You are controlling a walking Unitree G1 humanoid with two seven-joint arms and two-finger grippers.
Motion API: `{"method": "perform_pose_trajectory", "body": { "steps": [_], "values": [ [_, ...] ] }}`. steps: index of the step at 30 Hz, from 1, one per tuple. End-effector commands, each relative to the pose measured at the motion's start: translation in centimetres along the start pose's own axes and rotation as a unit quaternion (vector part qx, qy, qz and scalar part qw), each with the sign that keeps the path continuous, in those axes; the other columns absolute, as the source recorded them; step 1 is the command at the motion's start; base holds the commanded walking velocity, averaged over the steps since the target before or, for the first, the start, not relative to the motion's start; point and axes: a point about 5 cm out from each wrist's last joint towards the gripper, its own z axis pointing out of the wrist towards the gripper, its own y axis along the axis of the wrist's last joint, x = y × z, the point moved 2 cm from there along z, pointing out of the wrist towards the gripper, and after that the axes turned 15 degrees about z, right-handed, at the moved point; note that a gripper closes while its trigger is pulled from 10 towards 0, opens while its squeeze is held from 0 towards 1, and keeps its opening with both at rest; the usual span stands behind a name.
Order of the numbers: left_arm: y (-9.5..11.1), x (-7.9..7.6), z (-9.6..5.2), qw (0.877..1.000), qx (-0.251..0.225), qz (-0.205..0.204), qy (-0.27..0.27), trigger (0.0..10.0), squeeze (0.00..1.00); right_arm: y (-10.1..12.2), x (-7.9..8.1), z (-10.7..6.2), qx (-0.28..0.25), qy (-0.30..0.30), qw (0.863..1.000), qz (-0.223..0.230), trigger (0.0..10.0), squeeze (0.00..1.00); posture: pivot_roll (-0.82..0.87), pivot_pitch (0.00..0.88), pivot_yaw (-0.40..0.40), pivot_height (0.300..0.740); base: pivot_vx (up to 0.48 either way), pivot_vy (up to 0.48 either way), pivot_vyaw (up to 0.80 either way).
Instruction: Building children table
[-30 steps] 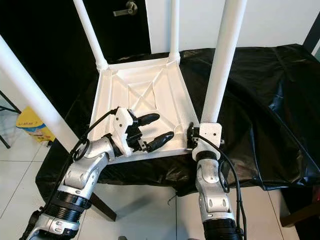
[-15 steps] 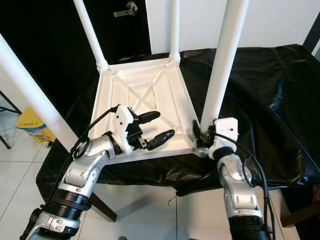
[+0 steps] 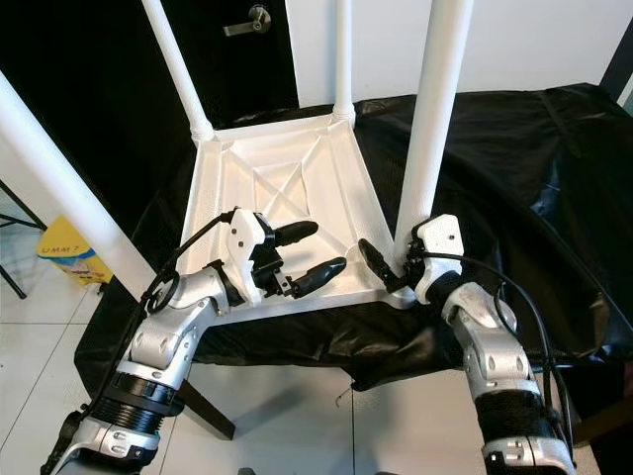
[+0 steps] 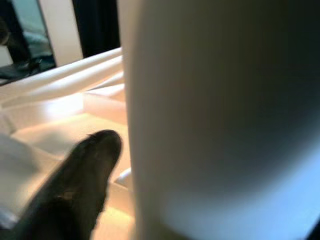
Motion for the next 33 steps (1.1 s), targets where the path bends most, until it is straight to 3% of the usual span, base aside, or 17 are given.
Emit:
{"method": "perform_pose_trajectory", "body": {
  "steps": [1, 12, 13, 22, 26, 33],
  "values": [
    [0.1, 0.8, -0.2, 1.0, 0.006, 0.009, 0.029, 10.0, 0.0, -0.5, 0.5, 0.5, 0.013, 0.021, 1.0, -0.005, 0.0, 0.0, -0.13, 0.0, 0.089, 0.74, 0.0, 0.0, 0.0],
    [0.0, 0.7, -0.3, 1.0, 0.007, 0.008, 0.029, 10.0, 0.0, -1.7, 0.3, -0.3, 0.034, 0.028, 0.999, 0.004, 0.0, 0.0, -0.13, 0.0, 0.094, 0.74, 0.0, 0.0, 0.0],
    [0.0, 0.7, -0.3, 1.0, 0.007, 0.008, 0.029, 10.0, 0.0, -1.9, 0.3, -0.3, 0.036, 0.024, 0.999, 0.005, 10.0, 0.0, -0.13, 0.0, 0.095, 0.74, 0.0, 0.0, 0.0],
    [-0.2, 0.5, -0.4, 1.0, 0.01, 0.005, 0.027, 10.0, 0.0, -2.4, -0.1, -0.4, 0.033, -0.019, 0.999, 0.007, 10.0, 0.0, -0.13, 0.0, 0.09, 0.74, 0.0, 0.0, 0.0],
    [-0.4, 0.3, -0.4, 1.0, 0.014, 0.004, 0.027, 10.0, 0.0, -2.9, -0.3, -0.3, 0.025, -0.086, 0.996, 0.003, 10.0, 0.0, -0.14, 0.0, 0.082, 0.74, 0.0, 0.0, 0.0],
    [-0.5, 0.3, -0.3, 0.999, 0.014, 0.003, 0.028, 10.0, 0.0, -3.0, 0.2, -0.1, 0.012, -0.121, 0.993, 0.01, 10.0, 0.0, -0.14, 0.0, 0.08, 0.74, 0.0, 0.0, 0.0]
  ]
}}
